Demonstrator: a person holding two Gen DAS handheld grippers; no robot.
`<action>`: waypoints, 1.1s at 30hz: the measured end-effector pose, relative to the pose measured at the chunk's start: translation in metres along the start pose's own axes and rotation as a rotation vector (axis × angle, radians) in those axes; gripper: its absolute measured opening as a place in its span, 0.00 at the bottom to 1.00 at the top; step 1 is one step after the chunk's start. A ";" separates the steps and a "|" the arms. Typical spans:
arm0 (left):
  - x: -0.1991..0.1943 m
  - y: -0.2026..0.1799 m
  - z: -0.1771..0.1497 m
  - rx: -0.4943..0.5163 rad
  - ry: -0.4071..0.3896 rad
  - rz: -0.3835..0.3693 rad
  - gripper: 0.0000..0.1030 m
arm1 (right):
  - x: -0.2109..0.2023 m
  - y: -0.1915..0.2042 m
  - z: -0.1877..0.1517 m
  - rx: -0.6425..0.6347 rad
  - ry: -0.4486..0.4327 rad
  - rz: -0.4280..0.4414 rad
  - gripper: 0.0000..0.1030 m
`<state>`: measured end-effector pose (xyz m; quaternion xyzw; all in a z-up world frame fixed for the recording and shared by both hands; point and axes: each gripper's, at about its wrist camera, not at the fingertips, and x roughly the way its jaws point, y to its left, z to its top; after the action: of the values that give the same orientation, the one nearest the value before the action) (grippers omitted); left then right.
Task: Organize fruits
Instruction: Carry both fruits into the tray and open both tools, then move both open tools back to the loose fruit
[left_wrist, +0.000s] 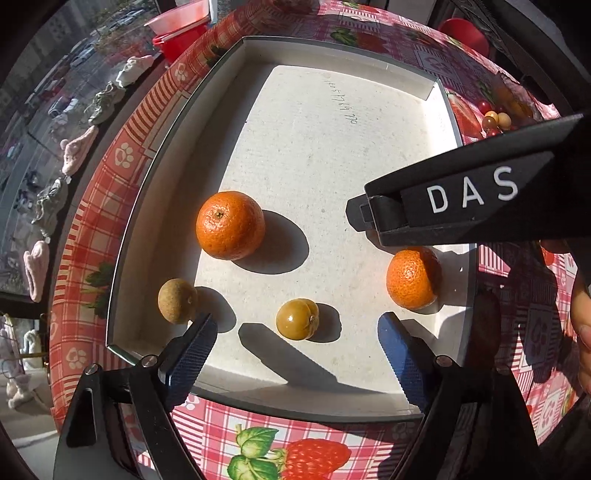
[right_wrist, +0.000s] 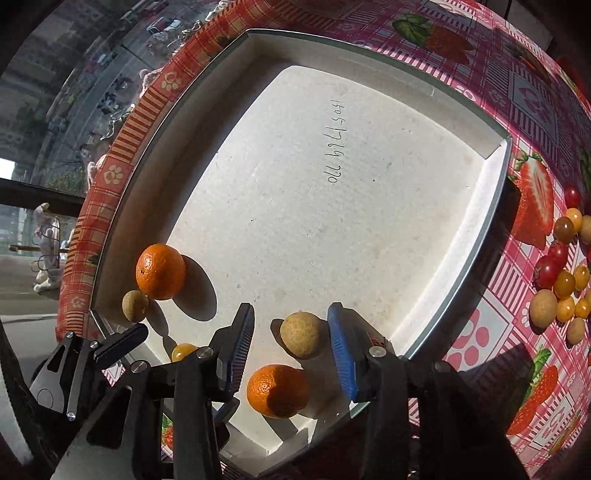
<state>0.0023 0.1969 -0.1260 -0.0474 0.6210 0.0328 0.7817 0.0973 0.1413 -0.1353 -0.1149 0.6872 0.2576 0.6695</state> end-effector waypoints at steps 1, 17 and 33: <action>0.001 0.000 0.000 0.000 0.014 -0.004 0.86 | 0.000 0.000 0.001 0.003 0.000 -0.012 0.72; -0.033 -0.035 0.019 0.064 -0.007 -0.003 0.86 | -0.064 -0.065 -0.038 0.236 -0.139 0.046 0.81; -0.041 -0.170 0.065 0.175 0.002 -0.116 0.86 | -0.102 -0.239 -0.115 0.492 -0.140 -0.110 0.81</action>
<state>0.0751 0.0360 -0.0660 -0.0151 0.6186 -0.0669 0.7827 0.1262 -0.1370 -0.0868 0.0323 0.6738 0.0532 0.7363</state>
